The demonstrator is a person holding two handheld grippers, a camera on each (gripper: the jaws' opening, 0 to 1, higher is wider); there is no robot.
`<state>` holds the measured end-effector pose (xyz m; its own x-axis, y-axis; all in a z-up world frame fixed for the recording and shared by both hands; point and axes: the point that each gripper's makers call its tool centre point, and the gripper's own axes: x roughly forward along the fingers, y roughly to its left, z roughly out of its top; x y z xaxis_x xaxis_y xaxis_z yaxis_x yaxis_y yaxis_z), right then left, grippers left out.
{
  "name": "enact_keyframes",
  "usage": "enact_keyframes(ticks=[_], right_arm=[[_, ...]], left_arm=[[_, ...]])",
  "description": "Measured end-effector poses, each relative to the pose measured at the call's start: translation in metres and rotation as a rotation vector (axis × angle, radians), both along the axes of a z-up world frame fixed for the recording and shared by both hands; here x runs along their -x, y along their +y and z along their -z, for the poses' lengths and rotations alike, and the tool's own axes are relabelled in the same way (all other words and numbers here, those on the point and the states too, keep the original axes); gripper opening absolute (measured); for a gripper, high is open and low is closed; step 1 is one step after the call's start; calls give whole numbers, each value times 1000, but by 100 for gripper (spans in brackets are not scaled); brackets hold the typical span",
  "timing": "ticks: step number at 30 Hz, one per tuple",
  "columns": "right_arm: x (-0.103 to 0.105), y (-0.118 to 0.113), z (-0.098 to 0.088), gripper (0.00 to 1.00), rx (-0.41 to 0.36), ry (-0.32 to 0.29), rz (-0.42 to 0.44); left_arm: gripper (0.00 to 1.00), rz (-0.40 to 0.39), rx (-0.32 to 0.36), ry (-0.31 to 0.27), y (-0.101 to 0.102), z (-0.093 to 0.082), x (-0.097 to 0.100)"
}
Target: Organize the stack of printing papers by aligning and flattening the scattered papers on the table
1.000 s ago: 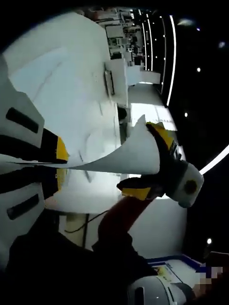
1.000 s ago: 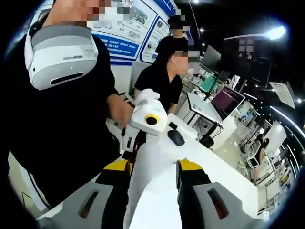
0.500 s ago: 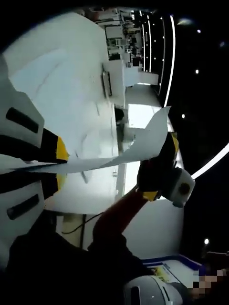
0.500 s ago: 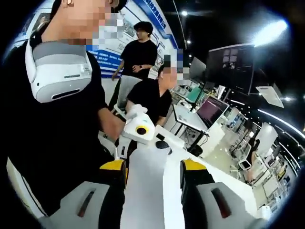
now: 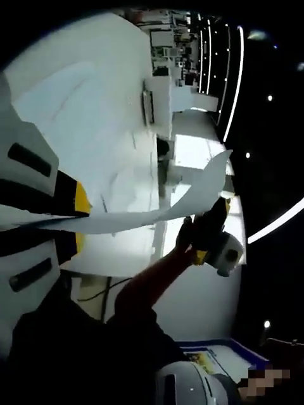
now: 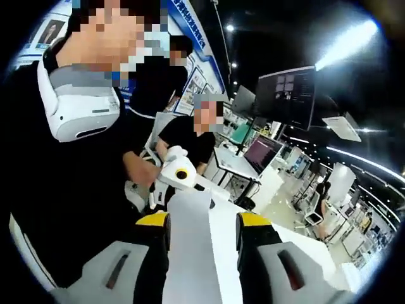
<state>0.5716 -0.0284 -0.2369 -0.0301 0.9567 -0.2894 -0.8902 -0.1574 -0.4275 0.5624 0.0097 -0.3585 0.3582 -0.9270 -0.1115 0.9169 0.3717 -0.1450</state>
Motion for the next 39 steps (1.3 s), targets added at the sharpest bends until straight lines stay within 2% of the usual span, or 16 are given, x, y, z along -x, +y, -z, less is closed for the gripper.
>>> enact_keyframes(ticks=[6, 10, 19, 26, 34, 37, 39], right_arm=[[-4, -15, -1, 35, -38, 13, 45], [-3, -22, -2, 34, -56, 14, 57], [-11, -47, -11, 33, -118, 29, 103], [-14, -65, -17, 33, -164, 34, 145], [-20, -82, -15, 33, -183, 36, 208], [-21, -86, -12, 33, -184, 41, 220], [-21, -86, -11, 33, -185, 42, 222]], left_arm=[[6, 18, 1, 52, 7, 5, 3], [6, 46, 26, 62, 9, 1, 9], [6, 97, 15, -5, 12, -8, 24], [6, 144, 14, -24, 13, -15, 40], [6, 224, 53, 26, 14, -18, 57], [6, 251, 79, 64, 17, -18, 61], [6, 255, 84, 67, 17, -18, 61]])
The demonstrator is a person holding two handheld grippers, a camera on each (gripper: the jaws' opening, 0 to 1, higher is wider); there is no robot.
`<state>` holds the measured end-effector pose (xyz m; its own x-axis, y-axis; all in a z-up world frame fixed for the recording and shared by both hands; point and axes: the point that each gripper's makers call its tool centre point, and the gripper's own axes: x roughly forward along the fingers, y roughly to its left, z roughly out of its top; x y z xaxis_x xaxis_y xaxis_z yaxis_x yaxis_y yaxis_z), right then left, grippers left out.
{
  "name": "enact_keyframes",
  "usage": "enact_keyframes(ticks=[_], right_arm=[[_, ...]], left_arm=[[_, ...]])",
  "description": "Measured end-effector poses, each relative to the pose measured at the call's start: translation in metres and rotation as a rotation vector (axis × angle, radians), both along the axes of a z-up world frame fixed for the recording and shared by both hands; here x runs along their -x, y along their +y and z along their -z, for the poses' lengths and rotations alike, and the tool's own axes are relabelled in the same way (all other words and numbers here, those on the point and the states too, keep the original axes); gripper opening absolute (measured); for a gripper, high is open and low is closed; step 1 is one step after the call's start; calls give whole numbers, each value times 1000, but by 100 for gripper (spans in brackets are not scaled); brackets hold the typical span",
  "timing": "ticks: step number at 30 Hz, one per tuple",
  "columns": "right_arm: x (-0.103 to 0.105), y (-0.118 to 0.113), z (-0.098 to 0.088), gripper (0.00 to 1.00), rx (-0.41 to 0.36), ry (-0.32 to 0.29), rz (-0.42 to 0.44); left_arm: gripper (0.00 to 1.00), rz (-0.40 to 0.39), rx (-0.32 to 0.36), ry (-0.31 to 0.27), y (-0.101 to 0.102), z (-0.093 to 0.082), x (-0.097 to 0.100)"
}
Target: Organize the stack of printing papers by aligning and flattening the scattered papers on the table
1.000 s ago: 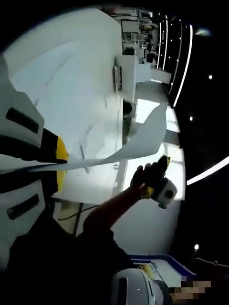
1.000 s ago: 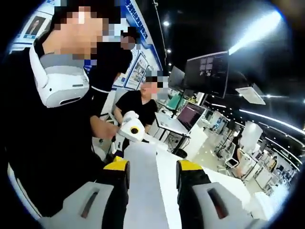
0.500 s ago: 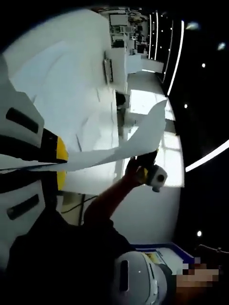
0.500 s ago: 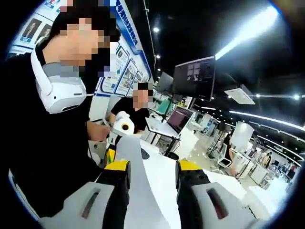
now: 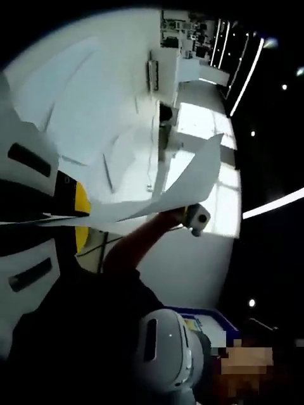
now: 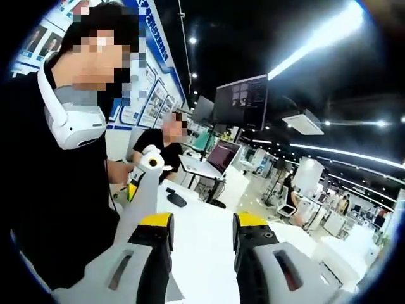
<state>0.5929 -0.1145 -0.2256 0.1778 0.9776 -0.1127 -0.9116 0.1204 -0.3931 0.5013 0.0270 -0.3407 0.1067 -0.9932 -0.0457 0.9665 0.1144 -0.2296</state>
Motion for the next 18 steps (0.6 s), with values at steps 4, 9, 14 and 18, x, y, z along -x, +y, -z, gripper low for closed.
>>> enact_keyframes(ticks=[4, 9, 14, 18], right_arm=[[-4, -5, 6, 32, -5, 17, 18], [-5, -6, 10, 32, -5, 30, 27], [-5, -5, 16, 32, 0, 43, 37], [-4, -6, 24, 31, -1, 58, 44]], left_arm=[[6, 61, 94, 124, 6, -4, 4], [6, 31, 78, 208, 13, 11, -10], [6, -41, 3, 231, 18, 32, -25], [6, -111, -122, 210, 20, 56, -37]])
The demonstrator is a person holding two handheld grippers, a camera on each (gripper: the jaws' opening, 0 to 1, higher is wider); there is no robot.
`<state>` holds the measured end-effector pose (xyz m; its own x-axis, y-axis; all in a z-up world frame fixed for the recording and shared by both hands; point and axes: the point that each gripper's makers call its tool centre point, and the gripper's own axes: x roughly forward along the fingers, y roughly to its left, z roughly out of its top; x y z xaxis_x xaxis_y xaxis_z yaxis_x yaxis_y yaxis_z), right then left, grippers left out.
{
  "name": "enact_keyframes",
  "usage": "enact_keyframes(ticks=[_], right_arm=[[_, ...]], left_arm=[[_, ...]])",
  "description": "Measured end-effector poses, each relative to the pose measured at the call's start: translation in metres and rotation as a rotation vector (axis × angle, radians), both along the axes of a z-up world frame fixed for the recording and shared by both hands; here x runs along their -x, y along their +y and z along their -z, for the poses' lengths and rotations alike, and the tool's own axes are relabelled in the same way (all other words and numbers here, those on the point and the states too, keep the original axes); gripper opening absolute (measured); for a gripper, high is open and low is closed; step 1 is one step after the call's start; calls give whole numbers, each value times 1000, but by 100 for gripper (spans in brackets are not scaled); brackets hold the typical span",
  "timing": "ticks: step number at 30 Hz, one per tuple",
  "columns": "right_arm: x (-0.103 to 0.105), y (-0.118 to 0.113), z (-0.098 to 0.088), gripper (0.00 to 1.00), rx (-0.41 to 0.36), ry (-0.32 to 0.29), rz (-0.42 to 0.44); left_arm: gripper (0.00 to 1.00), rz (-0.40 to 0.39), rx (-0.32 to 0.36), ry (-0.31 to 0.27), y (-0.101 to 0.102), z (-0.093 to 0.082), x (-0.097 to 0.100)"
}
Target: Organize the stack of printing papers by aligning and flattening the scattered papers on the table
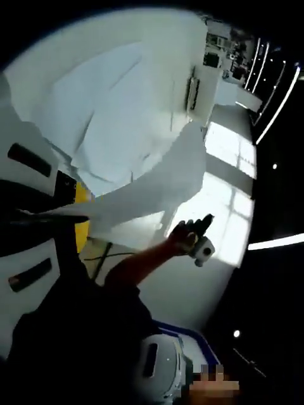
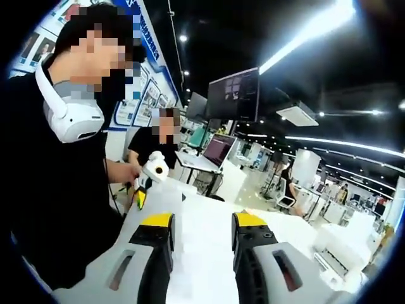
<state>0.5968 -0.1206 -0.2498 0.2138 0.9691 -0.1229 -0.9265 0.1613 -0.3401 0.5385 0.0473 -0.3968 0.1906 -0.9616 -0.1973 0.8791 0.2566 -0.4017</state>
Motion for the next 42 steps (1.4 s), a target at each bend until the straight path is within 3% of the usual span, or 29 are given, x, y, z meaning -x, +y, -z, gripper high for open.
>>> enact_keyframes(ticks=[3, 10, 15, 23, 33, 42], right_arm=[[1, 0, 6, 31, 5, 7, 5], [-1, -3, 15, 31, -12, 24, 32], [-4, -11, 25, 30, -3, 37, 66], [-3, -20, 35, 30, -21, 53, 99], [-8, -34, 44, 33, -26, 52, 186], [-17, -44, 57, 36, -68, 81, 267]], left_arm=[[6, -52, -76, -27, 4, 11, -11], [6, -123, -168, -64, 7, 21, -25], [6, -126, -220, -93, 3, 26, -25], [6, -134, -209, -101, 2, 25, -31], [6, -126, -223, -68, 3, 31, -33], [6, -134, -218, -80, 3, 32, -38]])
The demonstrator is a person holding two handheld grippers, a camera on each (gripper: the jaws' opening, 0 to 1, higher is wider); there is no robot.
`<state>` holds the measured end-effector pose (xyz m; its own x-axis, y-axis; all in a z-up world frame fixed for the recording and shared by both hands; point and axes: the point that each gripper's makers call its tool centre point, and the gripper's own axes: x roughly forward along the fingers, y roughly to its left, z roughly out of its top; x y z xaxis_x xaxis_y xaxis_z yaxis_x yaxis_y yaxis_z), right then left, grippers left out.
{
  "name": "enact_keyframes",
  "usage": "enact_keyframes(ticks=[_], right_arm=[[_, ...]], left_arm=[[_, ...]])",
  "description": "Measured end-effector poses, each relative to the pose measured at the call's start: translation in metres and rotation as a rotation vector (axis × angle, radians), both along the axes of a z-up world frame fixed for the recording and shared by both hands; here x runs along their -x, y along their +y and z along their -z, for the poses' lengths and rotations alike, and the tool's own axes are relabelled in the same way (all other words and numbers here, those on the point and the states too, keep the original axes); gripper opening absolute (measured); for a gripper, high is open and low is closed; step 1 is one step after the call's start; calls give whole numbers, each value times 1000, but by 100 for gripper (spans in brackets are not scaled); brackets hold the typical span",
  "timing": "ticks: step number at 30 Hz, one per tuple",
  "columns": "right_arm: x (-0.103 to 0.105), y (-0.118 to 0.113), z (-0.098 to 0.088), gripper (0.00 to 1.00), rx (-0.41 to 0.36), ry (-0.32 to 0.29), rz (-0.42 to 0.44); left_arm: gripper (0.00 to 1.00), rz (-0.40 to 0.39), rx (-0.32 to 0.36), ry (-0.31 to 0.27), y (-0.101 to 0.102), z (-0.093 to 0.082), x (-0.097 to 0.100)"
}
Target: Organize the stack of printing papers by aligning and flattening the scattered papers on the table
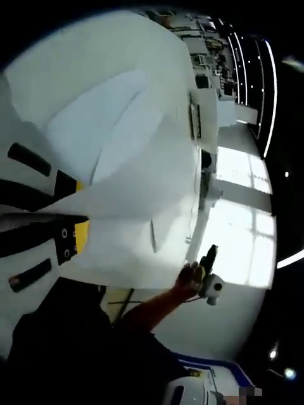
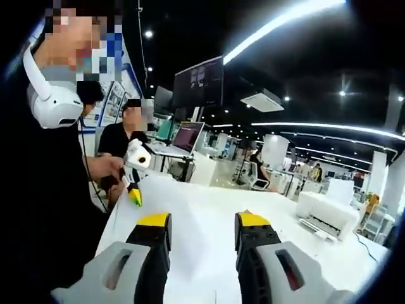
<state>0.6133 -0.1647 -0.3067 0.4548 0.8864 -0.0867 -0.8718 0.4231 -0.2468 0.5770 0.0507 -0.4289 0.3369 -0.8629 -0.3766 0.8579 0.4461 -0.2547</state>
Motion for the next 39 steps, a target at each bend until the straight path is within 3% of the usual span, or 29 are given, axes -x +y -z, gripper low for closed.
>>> enact_keyframes(ticks=[15, 28, 39], right_arm=[[-21, -30, 17, 46, 0, 50, 158], [-39, -68, 30, 47, -38, 107, 309], [-46, -86, 37, 53, -68, 129, 375]], left_arm=[[6, 1, 8, 8, -2, 4, -3], [6, -3, 16, 2, 3, 5, -6], [6, -5, 7, -4, 5, 5, -7]])
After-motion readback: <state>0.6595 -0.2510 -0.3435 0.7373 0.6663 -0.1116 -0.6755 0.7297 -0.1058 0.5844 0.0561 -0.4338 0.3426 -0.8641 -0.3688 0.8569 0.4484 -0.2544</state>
